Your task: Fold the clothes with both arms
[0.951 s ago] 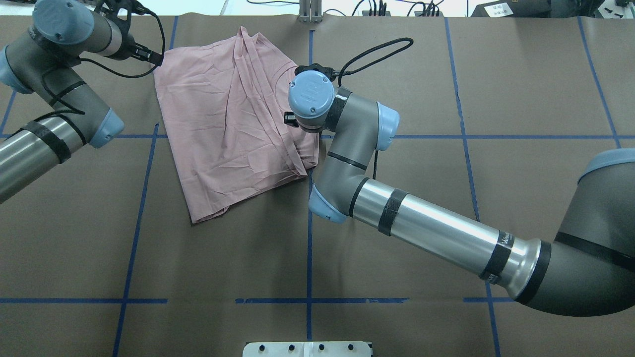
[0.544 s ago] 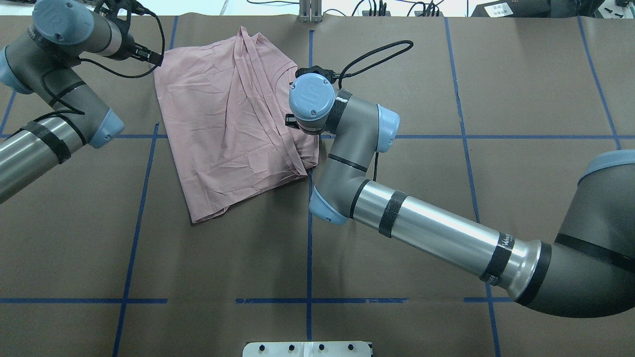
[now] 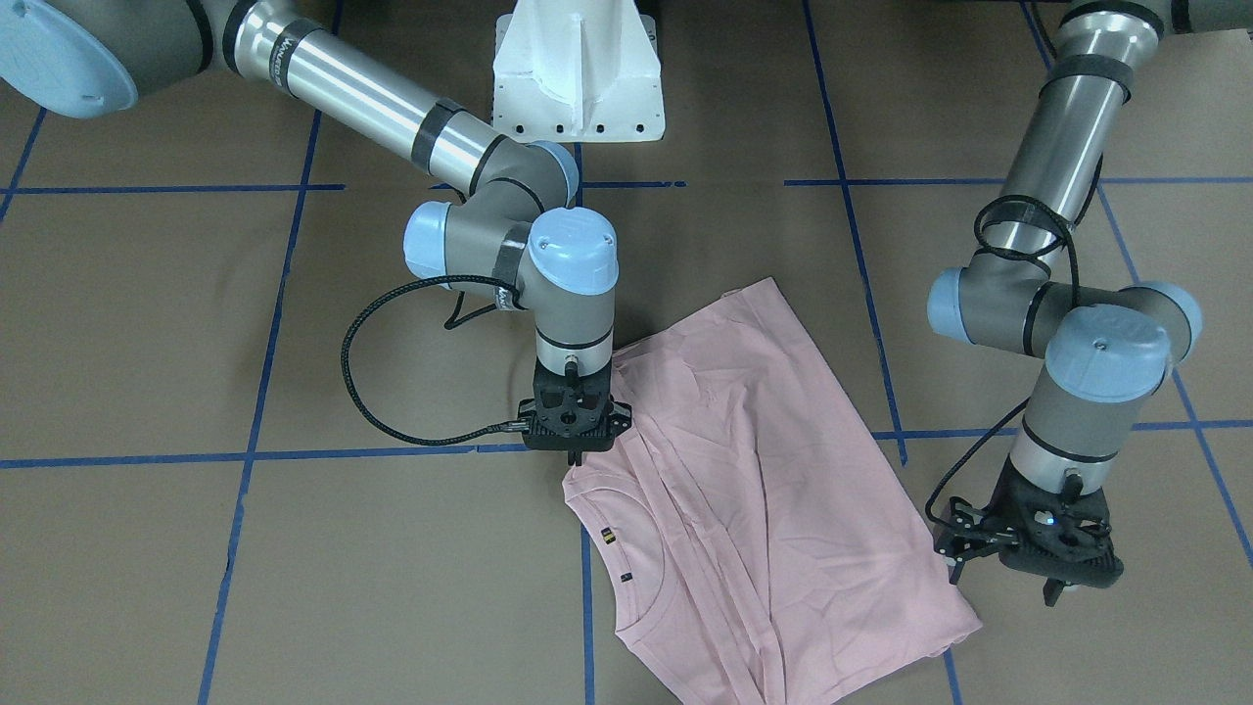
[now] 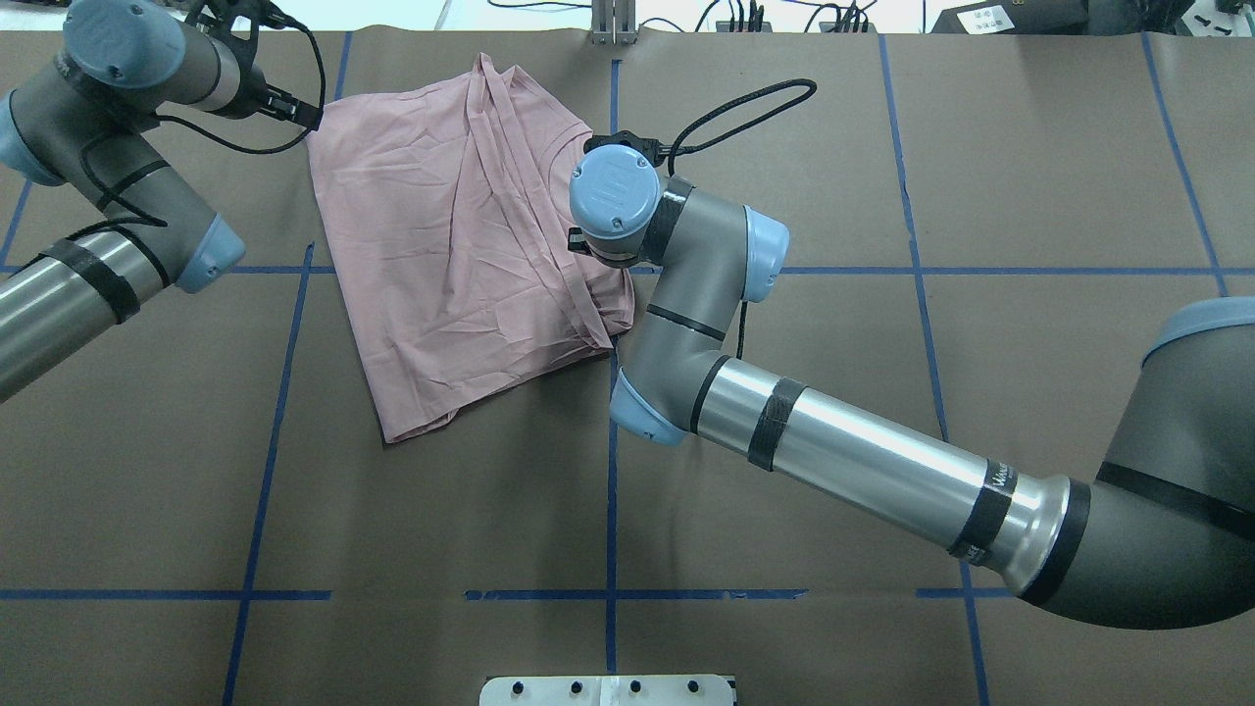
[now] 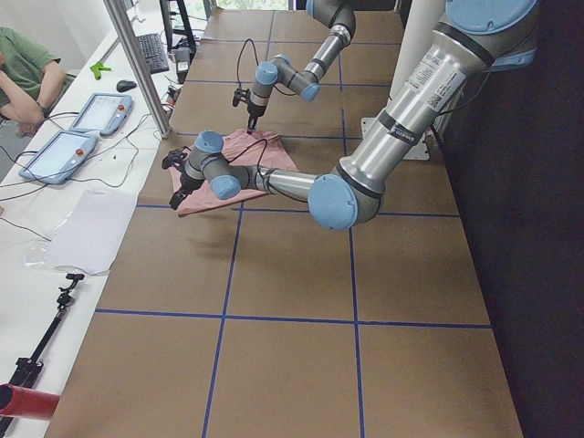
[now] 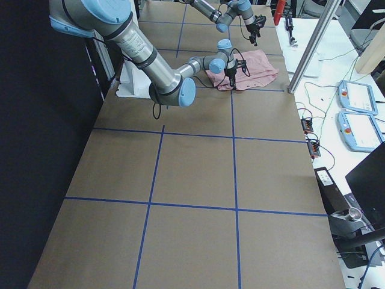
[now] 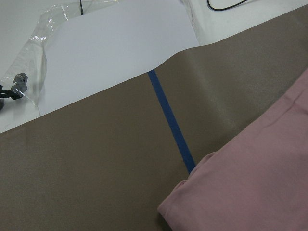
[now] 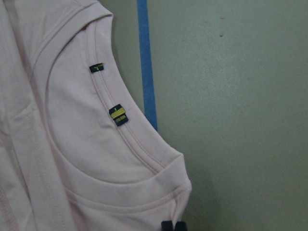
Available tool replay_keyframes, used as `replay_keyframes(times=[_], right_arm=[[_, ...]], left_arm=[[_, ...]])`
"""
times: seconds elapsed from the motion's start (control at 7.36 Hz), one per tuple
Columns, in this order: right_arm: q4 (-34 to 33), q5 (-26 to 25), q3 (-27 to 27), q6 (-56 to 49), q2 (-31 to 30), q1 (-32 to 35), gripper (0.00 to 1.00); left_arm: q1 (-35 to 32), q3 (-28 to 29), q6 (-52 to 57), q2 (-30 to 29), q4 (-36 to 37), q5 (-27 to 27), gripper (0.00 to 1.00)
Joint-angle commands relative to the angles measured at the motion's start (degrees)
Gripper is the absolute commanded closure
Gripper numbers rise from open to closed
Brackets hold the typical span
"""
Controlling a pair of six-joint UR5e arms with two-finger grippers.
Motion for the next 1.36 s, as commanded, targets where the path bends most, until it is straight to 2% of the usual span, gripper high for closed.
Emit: replay_keyframes(times=[0.0, 0.14, 0.27, 0.41, 0.54, 0.82, 0.95, 1.22], right_arm=[[-3.3, 0.0, 11.8, 0.0, -7.8, 0.0, 1.00], [-3.5, -1.2, 21.1, 0.4, -15.4, -0.8, 1.00], [-3.6, -4.5, 30.6, 0.9, -22.9, -4.3, 1.00], [-4.5, -6.5, 37.9, 1.2, -28.4, -7.4, 1.00], [-5.1, -8.7, 41.8, 1.9, -32.6, -9.7, 1.00], [-5.1, -10.0, 42.9, 1.9, -34.6, -11.2, 1.00], [-5.1, -10.1, 42.7, 1.8, -34.3, -12.3, 0.01], [-5.4, -9.6, 43.4, 0.2, -33.3, -12.1, 0.00]], left_arm=[[0.1, -1.2, -0.8, 0.1, 0.0, 0.0, 0.00], [0.2, -1.5, -0.7, 0.5, 0.0, 0.0, 0.00], [0.2, -1.5, -0.7, 0.5, 0.0, 0.0, 0.00], [0.2, -1.5, -0.8, 0.4, 0.0, 0.0, 0.00], [0.3, -1.5, -0.7, 0.4, 0.0, 0.0, 0.00], [0.3, -1.9, -0.8, 0.4, 0.0, 0.0, 0.00], [0.3, -2.0, -0.9, 0.4, 0.0, 0.0, 0.00], [0.4, -3.1, -1.2, 1.0, 0.0, 0.0, 0.00]])
